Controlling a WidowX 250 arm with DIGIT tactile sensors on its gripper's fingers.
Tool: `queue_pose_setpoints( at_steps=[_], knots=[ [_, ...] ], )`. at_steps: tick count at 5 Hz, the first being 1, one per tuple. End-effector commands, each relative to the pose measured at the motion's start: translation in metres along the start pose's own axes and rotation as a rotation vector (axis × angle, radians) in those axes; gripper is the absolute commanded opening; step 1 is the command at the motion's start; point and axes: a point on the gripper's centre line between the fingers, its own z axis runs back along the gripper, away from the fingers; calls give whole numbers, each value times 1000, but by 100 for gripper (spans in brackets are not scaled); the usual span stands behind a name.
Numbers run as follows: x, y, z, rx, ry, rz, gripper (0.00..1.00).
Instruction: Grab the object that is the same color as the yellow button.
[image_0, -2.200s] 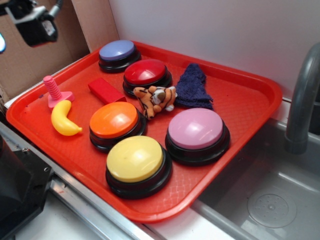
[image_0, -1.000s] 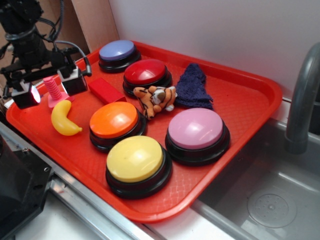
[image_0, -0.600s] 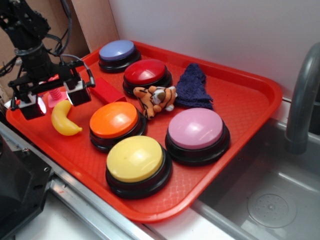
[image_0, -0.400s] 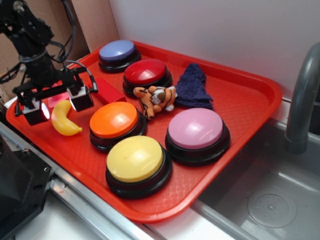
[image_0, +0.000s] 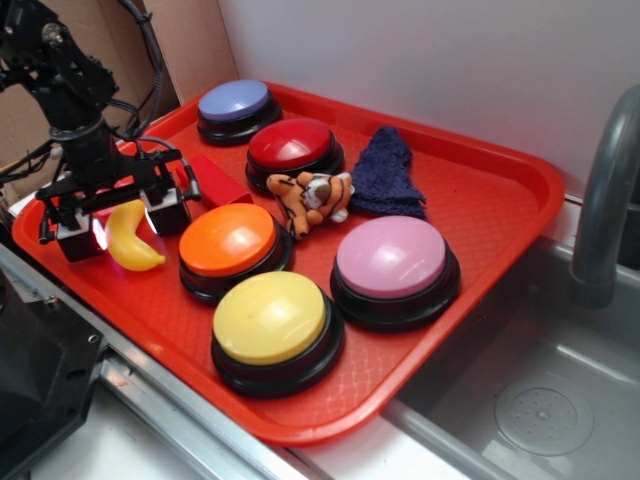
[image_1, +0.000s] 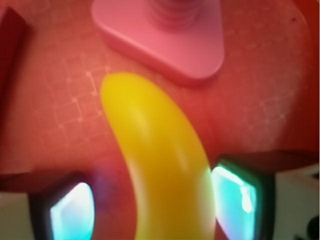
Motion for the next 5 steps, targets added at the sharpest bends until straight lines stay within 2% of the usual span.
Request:
queue_pose_setpoints(
  at_steps=[1,2,3,4,5],
  knots=[
    [6,-4,11,-33,-24,-28,0],
    [8,-9,29,-27,-32,-141,0],
    [9,-18,60,17,-36,-293,0],
    [3,-32,97,7,-34,-484,0],
    [-12,-42,124,-15,-57,-611,0]
  ],
)
